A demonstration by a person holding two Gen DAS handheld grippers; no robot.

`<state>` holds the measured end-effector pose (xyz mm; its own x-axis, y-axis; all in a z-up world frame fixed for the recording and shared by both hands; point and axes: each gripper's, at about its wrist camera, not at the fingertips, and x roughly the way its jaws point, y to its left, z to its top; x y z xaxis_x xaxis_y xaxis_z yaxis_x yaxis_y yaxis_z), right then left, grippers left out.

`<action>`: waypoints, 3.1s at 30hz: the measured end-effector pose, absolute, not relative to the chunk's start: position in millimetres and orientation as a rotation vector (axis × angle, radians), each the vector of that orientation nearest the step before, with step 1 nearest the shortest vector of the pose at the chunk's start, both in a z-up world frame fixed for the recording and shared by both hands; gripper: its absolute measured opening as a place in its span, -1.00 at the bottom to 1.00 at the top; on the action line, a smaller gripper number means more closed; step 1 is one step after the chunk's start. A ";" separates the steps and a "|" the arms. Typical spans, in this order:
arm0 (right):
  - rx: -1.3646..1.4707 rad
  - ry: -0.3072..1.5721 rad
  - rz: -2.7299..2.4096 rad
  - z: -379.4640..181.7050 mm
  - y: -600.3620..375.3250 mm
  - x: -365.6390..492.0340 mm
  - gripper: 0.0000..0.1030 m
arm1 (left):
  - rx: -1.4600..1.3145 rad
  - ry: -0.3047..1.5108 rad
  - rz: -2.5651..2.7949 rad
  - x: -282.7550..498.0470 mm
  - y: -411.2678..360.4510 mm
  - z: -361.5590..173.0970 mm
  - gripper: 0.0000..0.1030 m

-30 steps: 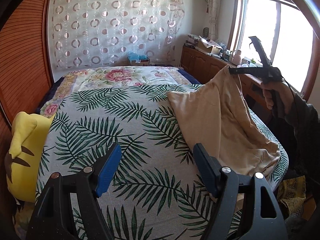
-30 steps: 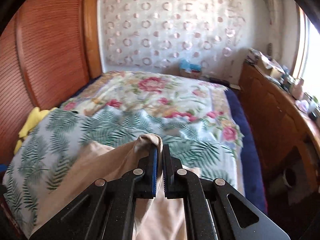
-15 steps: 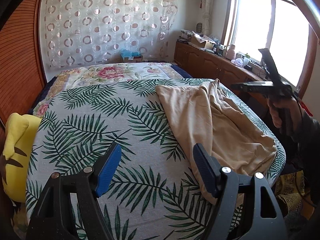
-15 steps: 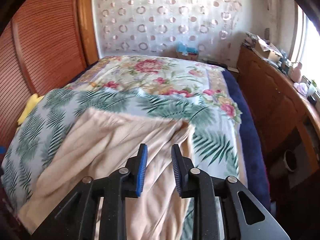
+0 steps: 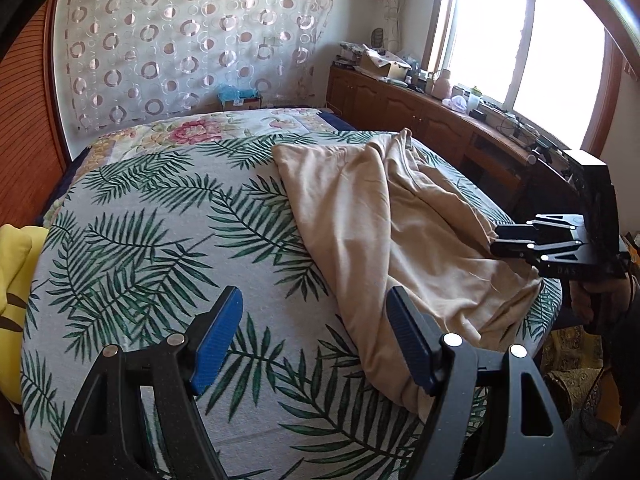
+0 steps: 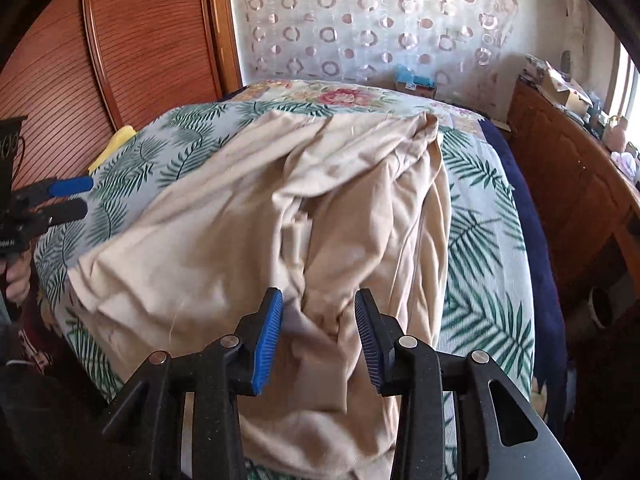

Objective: Fold small clothes

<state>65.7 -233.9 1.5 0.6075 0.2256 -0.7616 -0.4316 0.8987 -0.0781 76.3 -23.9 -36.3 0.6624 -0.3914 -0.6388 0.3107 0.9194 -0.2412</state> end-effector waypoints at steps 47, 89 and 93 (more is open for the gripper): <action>-0.141 0.829 0.212 -2.0 -305.2 -16.9 -0.07 | -0.062 0.792 -0.479 63.0 -67.8 -42.2 0.46; -0.116 0.824 0.409 -8.4 -293.0 -18.9 -0.80 | -0.163 0.761 -0.648 52.5 -66.1 -27.2 -0.82; -0.059 0.728 0.430 23.5 -302.4 -12.9 -0.80 | -0.191 0.701 -0.621 73.3 -58.6 0.0 -0.82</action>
